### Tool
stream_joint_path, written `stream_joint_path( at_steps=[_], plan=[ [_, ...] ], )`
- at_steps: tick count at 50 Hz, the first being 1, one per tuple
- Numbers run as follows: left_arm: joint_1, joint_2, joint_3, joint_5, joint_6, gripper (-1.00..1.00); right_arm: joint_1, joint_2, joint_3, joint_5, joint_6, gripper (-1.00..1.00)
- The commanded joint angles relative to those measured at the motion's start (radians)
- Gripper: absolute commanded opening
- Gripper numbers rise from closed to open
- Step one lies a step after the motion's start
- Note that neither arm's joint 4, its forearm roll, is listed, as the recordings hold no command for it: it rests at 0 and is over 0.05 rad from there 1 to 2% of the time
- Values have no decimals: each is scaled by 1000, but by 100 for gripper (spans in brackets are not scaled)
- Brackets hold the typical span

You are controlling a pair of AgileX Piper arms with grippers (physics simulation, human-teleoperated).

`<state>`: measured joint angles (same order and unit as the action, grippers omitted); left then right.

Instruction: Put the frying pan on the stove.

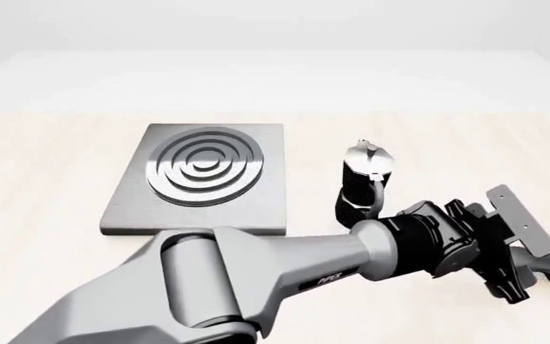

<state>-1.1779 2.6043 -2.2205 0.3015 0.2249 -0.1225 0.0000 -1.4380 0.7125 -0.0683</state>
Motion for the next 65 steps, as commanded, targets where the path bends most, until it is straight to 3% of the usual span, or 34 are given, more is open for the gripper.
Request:
stream_joint_path(
  at_steps=[1, 8, 21, 22, 30, 45, 56, 65],
  plan=[
    [-5, 25, -21, 30, 24, 100, 3, 0, 30, -34, 0, 100],
    [-10, 23, -11, 26, 25, 100, 5, 0, 41, -45, -1, 100],
    [10, 71, -97, 79, 56, 100, 7, 0, 58, -62, -1, 100],
    [17, 78, -115, 87, 61, -100, 9, 0, 60, -64, -2, 100],
    [27, 73, -135, 91, 59, -100, 15, 0, 63, -67, -4, 100],
    [19, 0, -45, 21, 46, -100, 19, 0, 53, -58, -4, 100],
    [7, -109, 103, -74, 17, -100, 22, 0, 44, -49, -5, 100],
    [13, -158, 157, -115, 6, -100, 25, 0, 41, -48, -8, 100]
  ],
)
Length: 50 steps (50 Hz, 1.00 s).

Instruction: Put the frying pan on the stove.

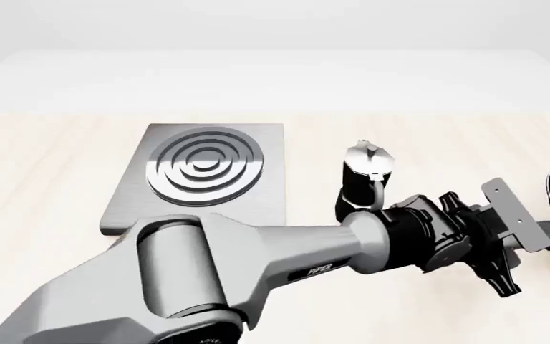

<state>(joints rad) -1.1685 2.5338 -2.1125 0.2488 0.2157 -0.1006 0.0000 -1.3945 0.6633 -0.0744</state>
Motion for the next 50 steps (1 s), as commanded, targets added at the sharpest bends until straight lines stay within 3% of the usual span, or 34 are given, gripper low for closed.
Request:
stream_joint_path(
  at_steps=[1, 11, 31, 50],
  plan=[
    [5, -92, 54, -65, 13, -100, 3, 0, -1, 0, -2, 100],
    [36, -71, 15, -48, 21, -100, 6, 0, 10, -11, -5, 100],
    [99, -20, -159, 56, 64, -100, 8, 0, 0, -2, -6, 100],
    [151, -37, -235, 96, 77, -100, 16, 0, -94, 92, -10, 100]
  ],
)
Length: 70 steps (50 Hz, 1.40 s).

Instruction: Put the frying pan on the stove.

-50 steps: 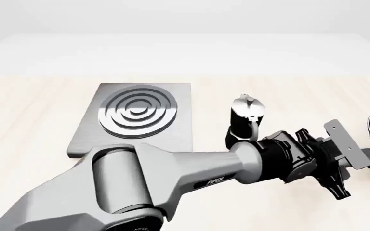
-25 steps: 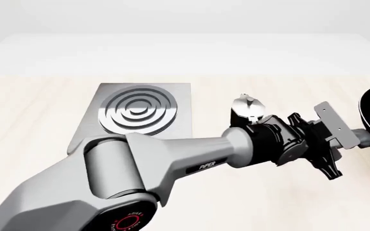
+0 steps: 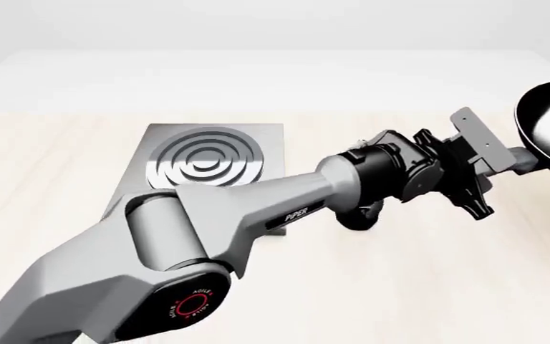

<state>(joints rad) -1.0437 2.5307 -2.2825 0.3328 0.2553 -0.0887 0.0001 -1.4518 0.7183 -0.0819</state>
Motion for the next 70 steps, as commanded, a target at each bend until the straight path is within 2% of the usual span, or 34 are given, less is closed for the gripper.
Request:
stream_joint_path(
  at_steps=[1, 17, 27, 32, 36, 38, 41, 50, 59, 63, 70],
  plan=[
    [27, -41, -60, 8, 36, -100, 5, 0, -39, 39, -3, 100],
    [70, -86, -62, 8, 42, -100, 12, 0, -32, 33, -10, 100],
    [96, -129, -33, -4, 47, -100, 14, 0, -32, 34, -11, 100],
    [97, -194, 55, -52, 44, -100, 15, 0, -31, 35, -12, 100],
    [103, -215, 89, -68, 48, -100, 16, 0, -31, 35, -13, 100],
    [107, -232, 114, -80, 47, -100, 14, 0, 48, -51, -15, 100],
    [113, -256, 148, -94, 50, -100, 9, 0, 70, -75, -12, 100],
    [135, -313, 224, -128, 54, -100, -16, 0, 12, -24, 25, 100],
    [156, -372, 318, -167, 59, -100, 2, 0, 59, -55, -6, 100],
    [168, -400, 373, -192, 59, -100, 4, 0, 103, -94, -10, 100],
    [195, -479, 520, -277, 42, -100, 4, 0, 146, -137, -11, 100]
  ],
)
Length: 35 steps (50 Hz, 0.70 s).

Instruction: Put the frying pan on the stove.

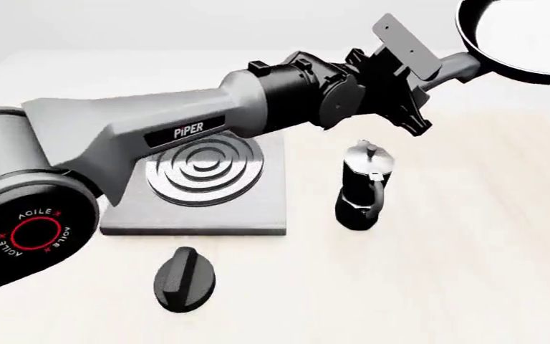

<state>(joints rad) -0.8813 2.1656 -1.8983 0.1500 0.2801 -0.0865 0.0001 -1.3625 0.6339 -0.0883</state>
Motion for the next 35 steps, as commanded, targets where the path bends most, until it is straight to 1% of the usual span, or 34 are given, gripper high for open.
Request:
stream_joint_path(
  at_steps=[1, 8, 13, 18, 29, 35],
  plan=[
    [33, -114, 137, -94, 17, -100, 2, 0, 57, -53, -5, 100],
    [56, -167, 230, -134, 16, -100, 0, 0, 52, -48, -5, 100],
    [66, -194, 270, -149, 17, -100, 1, 0, 47, -43, -5, 100],
    [75, -238, 335, -172, 17, -100, 0, 0, 49, -42, -4, 100],
    [97, -300, 420, -206, 12, -100, 0, 0, 39, -34, -4, 100],
    [128, -343, 479, -233, 4, -100, 2, 0, 33, -27, -6, 100]
  ],
)
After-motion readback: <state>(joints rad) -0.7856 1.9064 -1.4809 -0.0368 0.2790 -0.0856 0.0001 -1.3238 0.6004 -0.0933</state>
